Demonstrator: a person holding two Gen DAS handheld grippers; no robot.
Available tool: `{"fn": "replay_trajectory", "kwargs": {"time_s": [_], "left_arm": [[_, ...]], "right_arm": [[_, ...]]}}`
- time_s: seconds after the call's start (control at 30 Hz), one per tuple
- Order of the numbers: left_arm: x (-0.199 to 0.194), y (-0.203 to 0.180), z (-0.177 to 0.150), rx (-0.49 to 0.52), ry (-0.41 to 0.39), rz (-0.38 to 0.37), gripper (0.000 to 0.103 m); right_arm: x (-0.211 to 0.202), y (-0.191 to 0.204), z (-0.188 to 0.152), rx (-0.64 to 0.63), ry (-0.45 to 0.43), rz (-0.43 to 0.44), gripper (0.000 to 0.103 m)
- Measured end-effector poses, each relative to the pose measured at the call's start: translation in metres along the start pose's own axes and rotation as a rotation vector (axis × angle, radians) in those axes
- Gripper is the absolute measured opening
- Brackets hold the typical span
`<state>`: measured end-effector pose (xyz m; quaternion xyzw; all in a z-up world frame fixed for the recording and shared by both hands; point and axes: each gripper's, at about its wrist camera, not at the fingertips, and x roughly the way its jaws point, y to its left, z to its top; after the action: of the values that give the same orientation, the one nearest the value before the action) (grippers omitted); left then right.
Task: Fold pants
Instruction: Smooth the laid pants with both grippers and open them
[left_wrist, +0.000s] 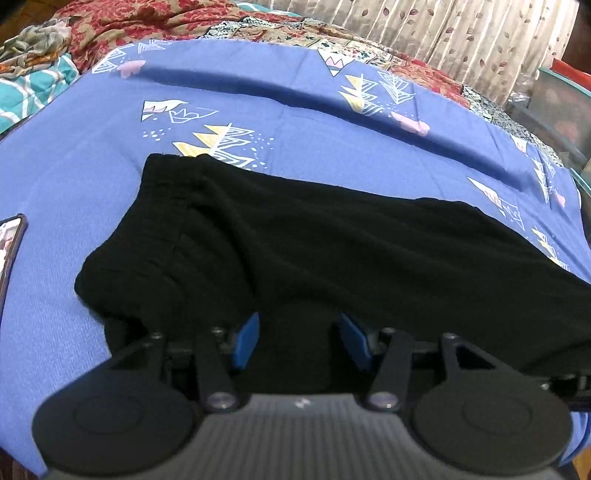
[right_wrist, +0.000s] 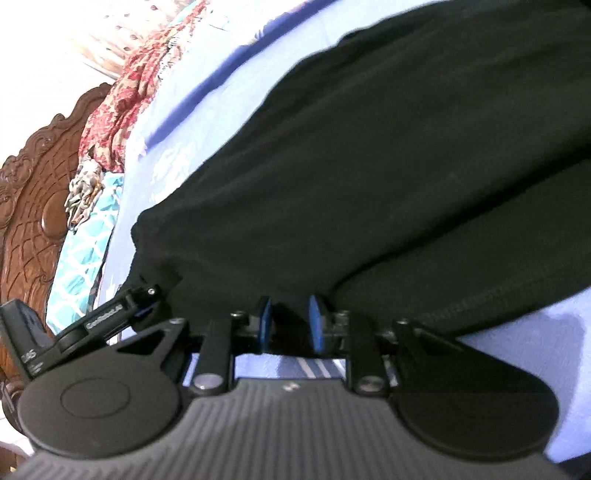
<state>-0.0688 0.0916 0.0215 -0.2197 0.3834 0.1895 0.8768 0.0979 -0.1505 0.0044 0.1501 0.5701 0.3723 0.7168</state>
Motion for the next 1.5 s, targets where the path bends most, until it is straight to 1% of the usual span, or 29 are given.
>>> {"fn": "replay_trajectory", "kwargs": {"time_s": [0.03, 0.07, 0.13, 0.2, 0.3, 0.37, 0.43, 0.47, 0.5, 0.57, 0.7, 0.77, 0.93, 1.0, 1.1, 1.23, 1.37, 1.47, 1.5], "left_arm": [[-0.001, 0.0, 0.0, -0.005, -0.001, -0.001, 0.049], [-0.002, 0.001, 0.0, -0.013, -0.003, -0.005, 0.05], [-0.006, 0.003, 0.003, -0.044, -0.006, -0.02, 0.051], [-0.014, 0.005, 0.005, -0.083, -0.017, -0.057, 0.053], [-0.023, -0.004, 0.008, -0.079, -0.043, -0.129, 0.055], [-0.024, -0.015, 0.007, -0.056, -0.044, -0.164, 0.058], [-0.017, -0.024, 0.005, -0.036, -0.018, -0.179, 0.058], [-0.013, -0.028, 0.002, -0.027, 0.0, -0.173, 0.058], [-0.008, -0.03, 0.0, -0.018, 0.013, -0.161, 0.058], [0.0, -0.032, -0.005, 0.0, 0.039, -0.127, 0.058], [0.003, -0.031, -0.009, 0.021, 0.049, -0.112, 0.057], [0.003, -0.032, -0.009, 0.021, 0.049, -0.108, 0.057], [0.001, -0.032, -0.009, 0.028, 0.05, -0.098, 0.057], [0.0, -0.032, -0.007, 0.017, 0.054, -0.103, 0.057], [-0.002, -0.03, -0.004, 0.003, 0.055, -0.111, 0.058], [-0.007, -0.032, 0.0, -0.025, 0.052, -0.116, 0.058], [-0.017, -0.046, 0.006, -0.013, 0.02, -0.178, 0.058], [-0.014, -0.058, 0.004, 0.017, 0.03, -0.201, 0.058], [-0.011, -0.06, 0.003, 0.022, 0.039, -0.195, 0.058]], "right_arm": [[-0.006, 0.003, 0.0, -0.014, -0.027, -0.001, 0.029], [-0.026, -0.004, -0.002, -0.033, -0.055, 0.0, 0.031], [-0.048, -0.009, 0.001, -0.065, -0.124, -0.006, 0.032], [-0.059, -0.011, 0.004, -0.068, -0.176, -0.017, 0.033], [-0.063, -0.017, 0.005, -0.059, -0.211, -0.044, 0.033], [-0.055, -0.025, 0.003, -0.037, -0.19, -0.069, 0.033], [-0.036, -0.031, -0.002, 0.012, -0.115, -0.128, 0.032], [-0.028, -0.036, -0.004, 0.037, -0.083, -0.135, 0.032], [-0.026, -0.04, -0.007, 0.055, -0.1, -0.117, 0.033], [-0.027, -0.043, -0.008, 0.093, -0.107, -0.08, 0.038], [-0.026, -0.048, -0.007, 0.157, -0.112, -0.028, 0.042], [-0.026, -0.046, -0.008, 0.16, -0.118, -0.018, 0.044], [-0.038, -0.048, -0.006, 0.141, -0.125, 0.006, 0.055], [-0.049, -0.058, -0.008, 0.13, -0.127, 0.02, 0.058], [-0.05, -0.061, -0.007, 0.127, -0.129, 0.026, 0.059], [-0.049, -0.06, -0.007, 0.124, -0.134, 0.03, 0.059], [-0.05, -0.058, -0.006, 0.1, -0.125, 0.022, 0.059], [-0.055, -0.049, -0.006, 0.059, -0.131, -0.02, 0.051], [-0.058, -0.044, -0.007, 0.03, -0.144, -0.041, 0.045]]}}
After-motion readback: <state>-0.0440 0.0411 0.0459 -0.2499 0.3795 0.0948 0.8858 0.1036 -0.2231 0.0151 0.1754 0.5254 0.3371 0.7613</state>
